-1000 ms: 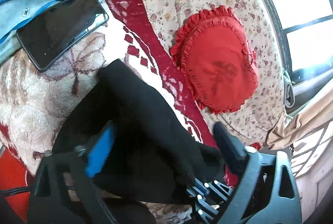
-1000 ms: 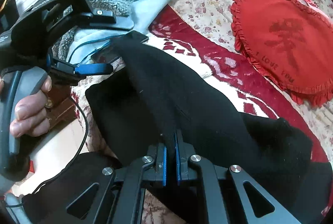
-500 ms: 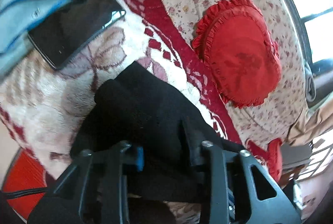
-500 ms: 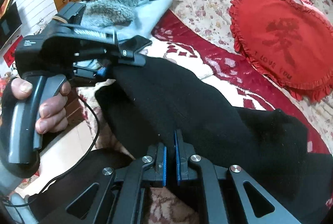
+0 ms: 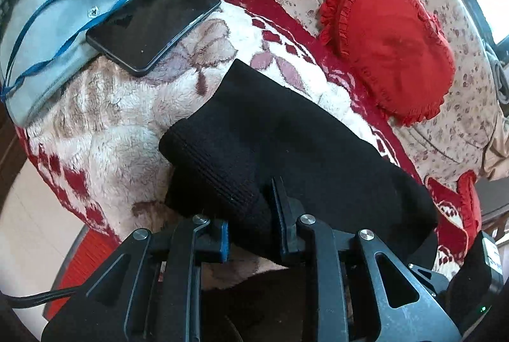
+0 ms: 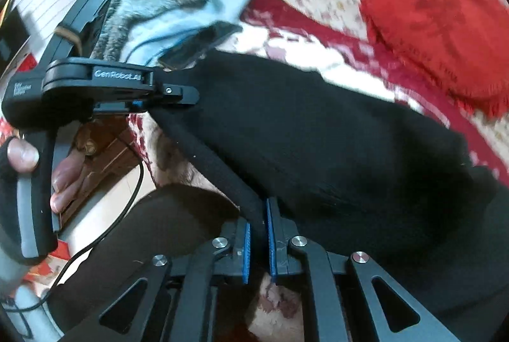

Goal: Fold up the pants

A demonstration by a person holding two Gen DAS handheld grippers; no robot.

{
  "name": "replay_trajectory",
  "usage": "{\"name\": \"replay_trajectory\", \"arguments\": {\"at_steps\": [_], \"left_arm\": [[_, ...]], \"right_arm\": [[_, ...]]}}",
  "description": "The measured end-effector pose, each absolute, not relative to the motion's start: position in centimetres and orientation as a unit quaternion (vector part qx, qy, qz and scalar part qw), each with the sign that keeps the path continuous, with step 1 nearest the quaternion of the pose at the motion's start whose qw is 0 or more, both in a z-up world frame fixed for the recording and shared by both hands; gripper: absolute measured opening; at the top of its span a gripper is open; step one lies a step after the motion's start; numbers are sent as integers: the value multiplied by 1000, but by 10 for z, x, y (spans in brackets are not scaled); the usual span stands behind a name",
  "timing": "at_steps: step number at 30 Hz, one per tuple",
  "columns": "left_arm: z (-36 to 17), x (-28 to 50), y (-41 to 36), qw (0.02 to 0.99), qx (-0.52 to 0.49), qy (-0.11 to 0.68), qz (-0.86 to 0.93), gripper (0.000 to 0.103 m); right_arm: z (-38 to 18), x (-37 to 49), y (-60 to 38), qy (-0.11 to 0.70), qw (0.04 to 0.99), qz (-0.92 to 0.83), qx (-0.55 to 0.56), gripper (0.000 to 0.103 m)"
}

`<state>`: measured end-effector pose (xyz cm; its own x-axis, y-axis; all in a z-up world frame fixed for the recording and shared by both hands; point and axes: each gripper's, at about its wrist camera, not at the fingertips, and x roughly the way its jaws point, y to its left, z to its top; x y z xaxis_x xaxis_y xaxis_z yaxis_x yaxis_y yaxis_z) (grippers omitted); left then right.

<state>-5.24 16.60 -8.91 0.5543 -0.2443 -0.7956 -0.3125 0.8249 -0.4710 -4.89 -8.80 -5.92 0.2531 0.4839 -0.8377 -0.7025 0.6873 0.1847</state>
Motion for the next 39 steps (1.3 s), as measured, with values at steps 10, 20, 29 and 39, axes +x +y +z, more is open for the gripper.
{"name": "replay_trajectory", "arguments": {"at_steps": [10, 20, 29, 39], "left_arm": [[-40, -77, 169, 866, -248, 433, 32, 36], [-27, -56, 124, 878, -209, 429, -10, 43], [-45, -22, 88, 871, -176, 457, -40, 43], [-65, -8, 71, 864, -135, 484, -33, 43]], "right_arm": [[2, -47, -151, 451, 815, 359, -67, 14], [-21, 45, -171, 512, 818, 263, 16, 31], [-23, 54, -152, 477, 835, 275, -19, 13], [-46, 75, -153, 489, 837, 244, -20, 15]]}}
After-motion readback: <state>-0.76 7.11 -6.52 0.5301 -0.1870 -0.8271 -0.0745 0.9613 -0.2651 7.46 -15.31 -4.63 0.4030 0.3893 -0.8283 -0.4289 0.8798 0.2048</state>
